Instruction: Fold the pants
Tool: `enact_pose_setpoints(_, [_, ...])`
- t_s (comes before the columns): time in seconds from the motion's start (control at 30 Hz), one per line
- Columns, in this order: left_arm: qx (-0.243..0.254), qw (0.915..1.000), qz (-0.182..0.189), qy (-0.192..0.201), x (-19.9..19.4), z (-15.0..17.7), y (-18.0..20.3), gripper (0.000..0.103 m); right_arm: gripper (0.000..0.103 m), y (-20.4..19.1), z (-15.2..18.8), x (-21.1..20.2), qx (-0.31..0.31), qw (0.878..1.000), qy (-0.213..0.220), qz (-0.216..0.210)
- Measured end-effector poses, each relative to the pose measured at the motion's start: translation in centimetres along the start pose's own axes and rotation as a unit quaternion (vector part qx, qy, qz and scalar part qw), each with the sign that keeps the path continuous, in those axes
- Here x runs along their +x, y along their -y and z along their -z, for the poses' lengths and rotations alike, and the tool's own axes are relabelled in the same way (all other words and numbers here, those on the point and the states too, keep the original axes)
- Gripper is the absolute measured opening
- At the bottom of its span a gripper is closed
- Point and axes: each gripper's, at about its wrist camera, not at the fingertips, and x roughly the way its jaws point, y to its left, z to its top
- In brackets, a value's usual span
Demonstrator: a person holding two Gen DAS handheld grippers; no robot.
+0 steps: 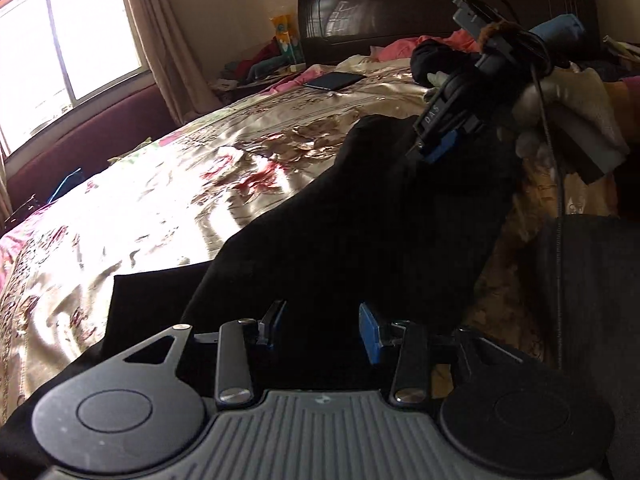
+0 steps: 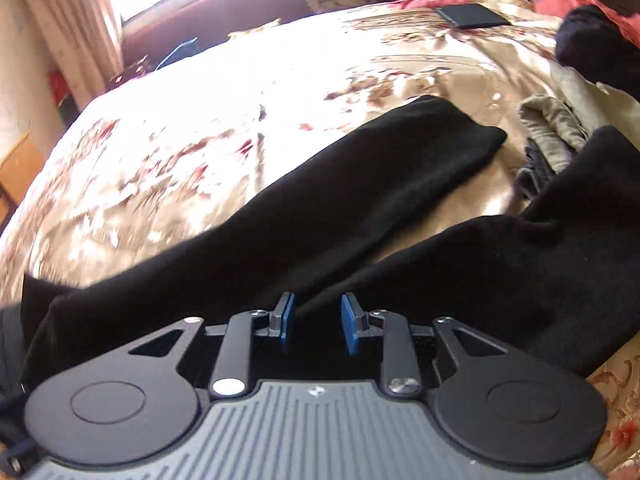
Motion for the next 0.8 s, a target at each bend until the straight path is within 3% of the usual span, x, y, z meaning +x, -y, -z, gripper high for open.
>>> enact_pose_setpoints(0.2, [0.023,0.9994,0.023,-0.012,4.2,-2.0,2.8,0.053,0.029,5.1,-3.1,1.9,0.101,0.993,0.057,0.024])
enact_pose_setpoints(0.33, [0.029,0.999,0.026,-0.019,6.3,-2.6,3.8,0.053,0.032,8.1,-5.1,3.4,0.125,0.988,0.078,0.04])
enact_pose_setpoints(0.43, [0.024,0.9989,0.03,-0.026,7.7,-2.8,4.0,0.053,0.031,10.3,-5.8,5.7,0.18,0.981,0.07,0.025])
enact_pose_setpoints(0.67, [0.01,0.9992,0.029,-0.027,8.5,-3.2,3.6,0.057,0.031,12.9,-6.3,7.8,0.245,0.962,0.118,-0.005])
enact_pose_setpoints(0.7, [0.009,0.9992,0.028,-0.027,8.6,-3.3,3.5,0.057,0.029,13.0,-6.4,8.0,0.251,0.96,0.123,-0.008])
enact_pose_setpoints(0.77, [0.008,0.9993,0.025,-0.027,8.7,-3.5,3.5,0.057,0.006,13.4,-6.5,8.0,0.261,0.956,0.132,-0.012])
enact_pose_setpoints(0.8, [0.008,0.9993,0.024,-0.027,9.0,-3.7,3.4,0.057,0.005,13.7,-6.7,7.9,0.269,0.954,0.131,-0.017])
